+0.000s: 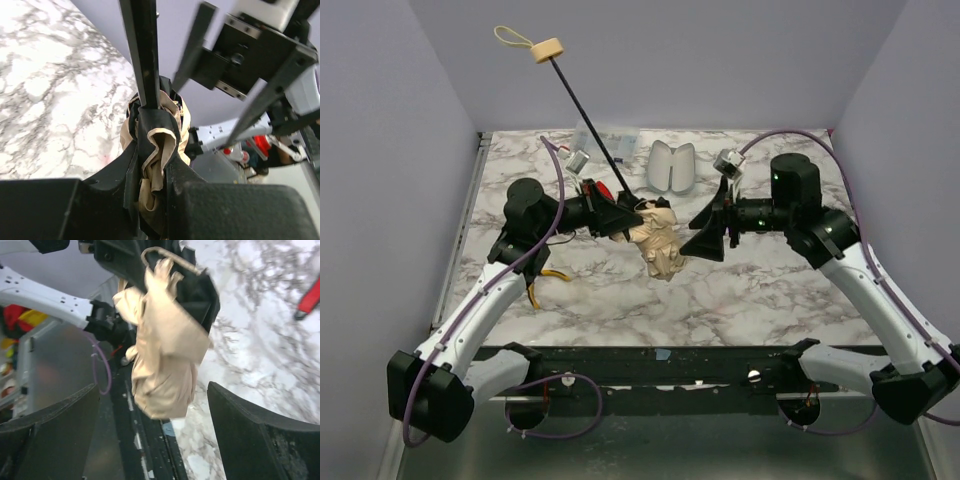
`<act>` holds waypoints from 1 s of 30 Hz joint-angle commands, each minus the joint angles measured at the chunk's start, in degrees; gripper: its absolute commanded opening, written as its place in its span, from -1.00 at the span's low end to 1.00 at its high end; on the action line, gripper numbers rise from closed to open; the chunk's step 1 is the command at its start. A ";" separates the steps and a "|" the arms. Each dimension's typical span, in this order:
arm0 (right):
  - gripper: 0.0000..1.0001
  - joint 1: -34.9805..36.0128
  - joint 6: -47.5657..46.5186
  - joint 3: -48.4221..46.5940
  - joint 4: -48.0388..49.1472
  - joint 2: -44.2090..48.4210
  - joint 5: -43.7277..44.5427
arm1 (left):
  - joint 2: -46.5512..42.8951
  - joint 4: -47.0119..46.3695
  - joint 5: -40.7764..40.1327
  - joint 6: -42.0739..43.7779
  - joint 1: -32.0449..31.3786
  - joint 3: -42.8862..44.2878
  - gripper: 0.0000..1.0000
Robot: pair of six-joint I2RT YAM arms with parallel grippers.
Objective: Open the umbrella
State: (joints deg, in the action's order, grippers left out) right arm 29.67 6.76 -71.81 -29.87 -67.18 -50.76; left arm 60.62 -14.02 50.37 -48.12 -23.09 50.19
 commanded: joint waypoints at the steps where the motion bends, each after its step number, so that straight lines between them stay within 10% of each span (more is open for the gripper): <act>1: 0.82 -0.29 -1.14 1.19 -5.99 3.63 13.93 | -1.91 -3.82 0.37 -4.78 2.69 -0.27 -1.00; 6: 0.87 -0.23 -2.72 1.73 -4.44 2.91 15.56 | -1.26 -6.31 0.23 -7.25 2.96 -0.37 -1.00; 14: 0.15 -0.24 2.35 -2.42 2.49 -1.80 1.99 | -0.25 -4.72 -0.62 -5.83 2.88 0.64 -1.00; 30: -0.05 -0.30 7.27 -1.35 6.70 -4.66 -2.88 | 0.85 -1.69 -2.26 -4.93 2.54 1.96 -1.00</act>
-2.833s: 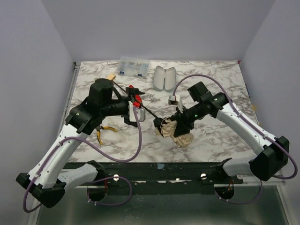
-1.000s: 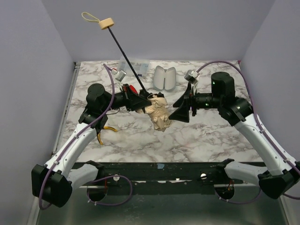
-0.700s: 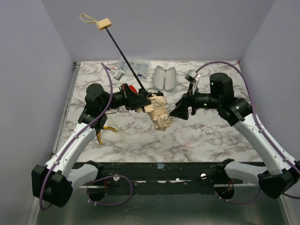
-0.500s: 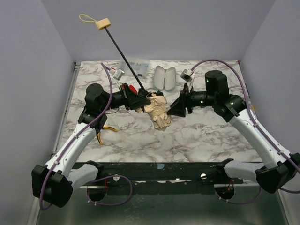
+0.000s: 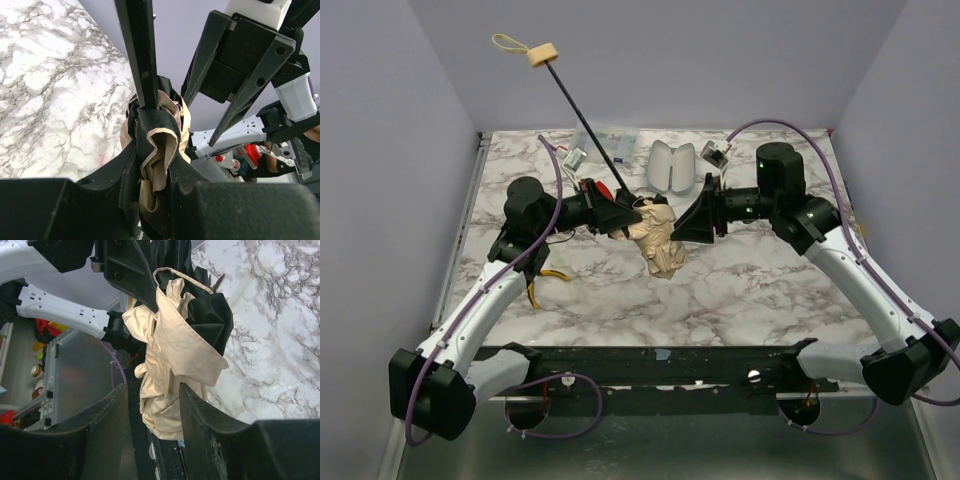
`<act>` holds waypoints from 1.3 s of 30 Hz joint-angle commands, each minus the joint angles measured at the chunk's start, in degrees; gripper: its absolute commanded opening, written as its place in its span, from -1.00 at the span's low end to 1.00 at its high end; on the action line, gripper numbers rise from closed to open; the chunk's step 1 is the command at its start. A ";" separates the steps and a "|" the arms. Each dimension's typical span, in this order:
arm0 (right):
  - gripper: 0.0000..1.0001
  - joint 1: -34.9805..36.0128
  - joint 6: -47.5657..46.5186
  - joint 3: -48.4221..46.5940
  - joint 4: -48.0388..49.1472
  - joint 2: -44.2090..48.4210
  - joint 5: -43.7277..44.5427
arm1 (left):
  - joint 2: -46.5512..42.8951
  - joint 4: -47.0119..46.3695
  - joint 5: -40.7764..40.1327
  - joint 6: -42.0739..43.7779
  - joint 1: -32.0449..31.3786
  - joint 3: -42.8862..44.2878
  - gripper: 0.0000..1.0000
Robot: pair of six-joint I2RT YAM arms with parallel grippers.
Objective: Open the umbrella
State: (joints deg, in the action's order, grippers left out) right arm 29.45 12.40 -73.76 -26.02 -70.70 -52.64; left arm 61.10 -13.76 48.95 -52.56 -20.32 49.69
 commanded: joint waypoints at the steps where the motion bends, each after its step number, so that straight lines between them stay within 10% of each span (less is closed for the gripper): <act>1: -0.08 -0.01 1.70 0.94 3.28 -1.26 -0.90 | 0.49 -1.97 -0.87 -0.44 -0.38 2.64 -1.00; 21: -0.98 2.19 -0.14 2.83 4.19 -1.76 0.48 | 4.11 -0.06 -5.25 -1.23 -1.72 5.67 -1.00; 39: -0.71 2.80 -2.26 2.43 -0.76 -2.08 13.35 | 5.69 0.16 -6.38 -1.31 -1.71 6.56 -1.00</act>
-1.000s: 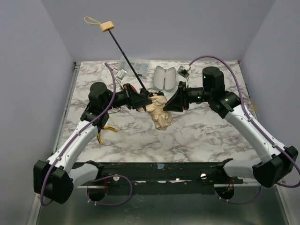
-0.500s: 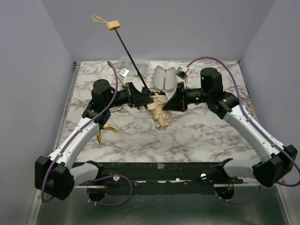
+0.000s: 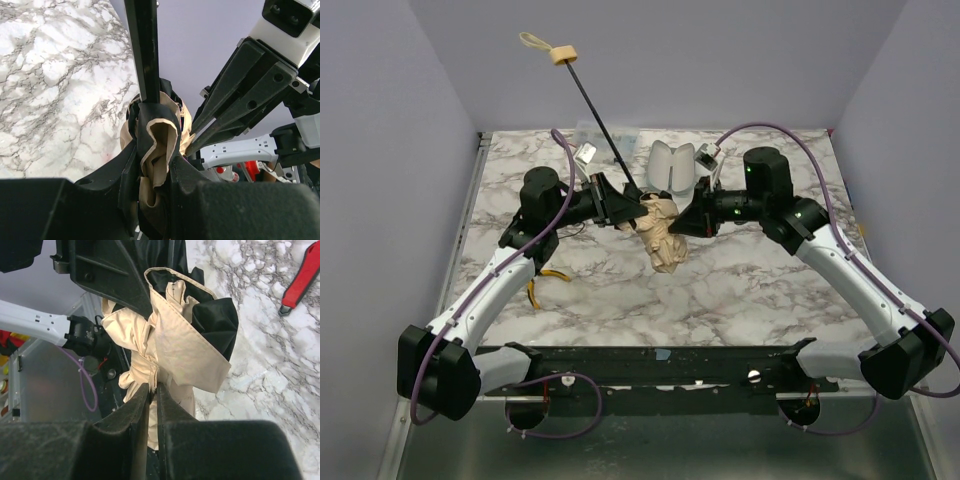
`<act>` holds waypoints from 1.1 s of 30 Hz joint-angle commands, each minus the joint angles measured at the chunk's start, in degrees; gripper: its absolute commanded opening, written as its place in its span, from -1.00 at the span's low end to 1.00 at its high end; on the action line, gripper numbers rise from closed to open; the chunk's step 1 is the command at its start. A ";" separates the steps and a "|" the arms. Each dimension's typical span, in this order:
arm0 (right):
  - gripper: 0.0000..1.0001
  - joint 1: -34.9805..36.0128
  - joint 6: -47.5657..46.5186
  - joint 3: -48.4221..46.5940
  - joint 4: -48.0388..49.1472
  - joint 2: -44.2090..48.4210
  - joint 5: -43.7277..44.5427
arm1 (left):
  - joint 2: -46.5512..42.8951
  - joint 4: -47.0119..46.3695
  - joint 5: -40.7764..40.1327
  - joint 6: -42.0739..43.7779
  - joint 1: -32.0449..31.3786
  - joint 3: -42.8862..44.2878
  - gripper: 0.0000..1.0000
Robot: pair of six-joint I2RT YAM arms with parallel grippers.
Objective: Open the umbrella
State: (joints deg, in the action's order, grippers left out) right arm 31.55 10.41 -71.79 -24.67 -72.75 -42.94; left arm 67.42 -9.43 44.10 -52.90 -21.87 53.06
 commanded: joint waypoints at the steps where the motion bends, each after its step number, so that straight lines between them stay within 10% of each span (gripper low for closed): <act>1: -0.67 0.71 -0.20 0.35 -1.91 -0.40 3.58 | -0.62 -4.19 -1.50 -0.97 -0.19 3.28 -1.00; 7: -0.52 0.79 1.41 -0.70 0.28 -2.62 3.40 | -0.87 -4.19 -1.46 -1.02 -0.30 2.86 -1.00; 12: -0.99 1.19 0.29 -1.31 1.94 -2.97 0.19 | -1.19 -3.58 -2.04 -0.84 -0.46 2.49 -1.00; 33: -0.99 8.65 0.30 -5.11 9.10 -5.22 -8.84 | 2.97 5.20 -11.30 1.69 -0.44 5.70 -1.00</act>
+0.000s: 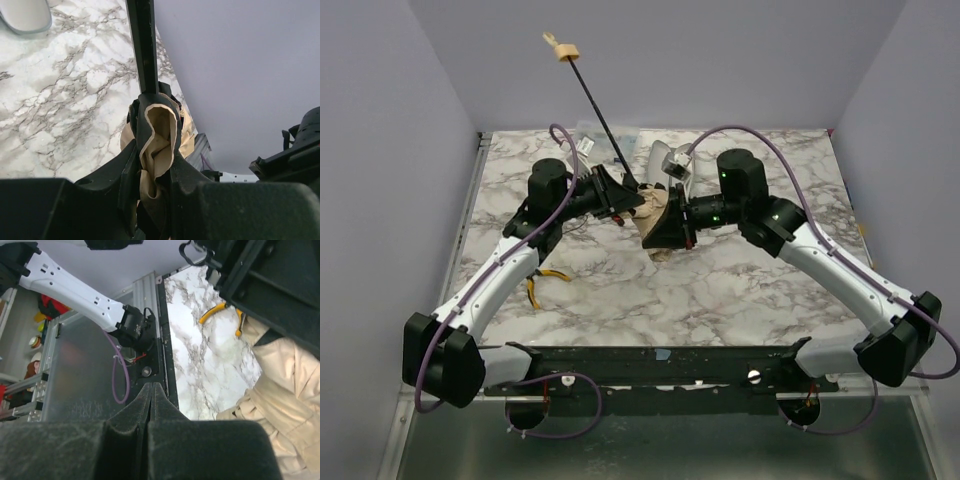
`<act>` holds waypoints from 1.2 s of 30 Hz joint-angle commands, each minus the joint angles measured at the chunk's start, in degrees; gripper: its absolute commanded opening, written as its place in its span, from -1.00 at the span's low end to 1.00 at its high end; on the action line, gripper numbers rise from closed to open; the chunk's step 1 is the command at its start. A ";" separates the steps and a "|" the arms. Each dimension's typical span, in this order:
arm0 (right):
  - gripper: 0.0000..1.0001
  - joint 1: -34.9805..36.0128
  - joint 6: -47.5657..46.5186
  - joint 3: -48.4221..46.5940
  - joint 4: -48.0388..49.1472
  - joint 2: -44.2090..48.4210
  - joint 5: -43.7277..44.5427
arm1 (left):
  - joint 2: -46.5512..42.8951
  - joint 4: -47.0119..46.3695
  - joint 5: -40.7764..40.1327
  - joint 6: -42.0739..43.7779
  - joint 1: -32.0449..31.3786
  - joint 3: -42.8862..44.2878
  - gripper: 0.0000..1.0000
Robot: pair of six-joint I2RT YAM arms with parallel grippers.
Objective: Open the umbrella
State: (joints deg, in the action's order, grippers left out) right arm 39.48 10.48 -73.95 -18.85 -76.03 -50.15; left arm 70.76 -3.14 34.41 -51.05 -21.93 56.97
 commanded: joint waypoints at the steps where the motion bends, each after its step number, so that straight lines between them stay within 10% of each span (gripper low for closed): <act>1: -0.99 0.76 0.22 -3.40 3.25 -2.18 -1.42 | -0.44 -1.15 -1.50 -0.13 -0.34 1.57 -1.00; 5: -0.96 0.64 0.04 -3.95 0.94 -0.40 5.92 | -2.00 -1.75 -1.17 1.03 0.34 0.97 -1.00; 17: 0.30 -6.08 0.45 -4.63 -16.39 1.01 19.66 | -4.54 -4.58 3.09 0.74 2.17 -0.54 -1.00; 36: 0.00 -6.55 6.37 -7.62 -9.81 -5.72 14.66 | -4.06 -3.21 -0.31 1.63 0.78 -0.34 -1.00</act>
State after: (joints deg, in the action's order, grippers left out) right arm 32.88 15.68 -78.72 -30.94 -80.82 -34.17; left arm 68.03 -5.37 35.70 -50.87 -20.08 55.24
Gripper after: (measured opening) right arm 0.503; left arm 0.235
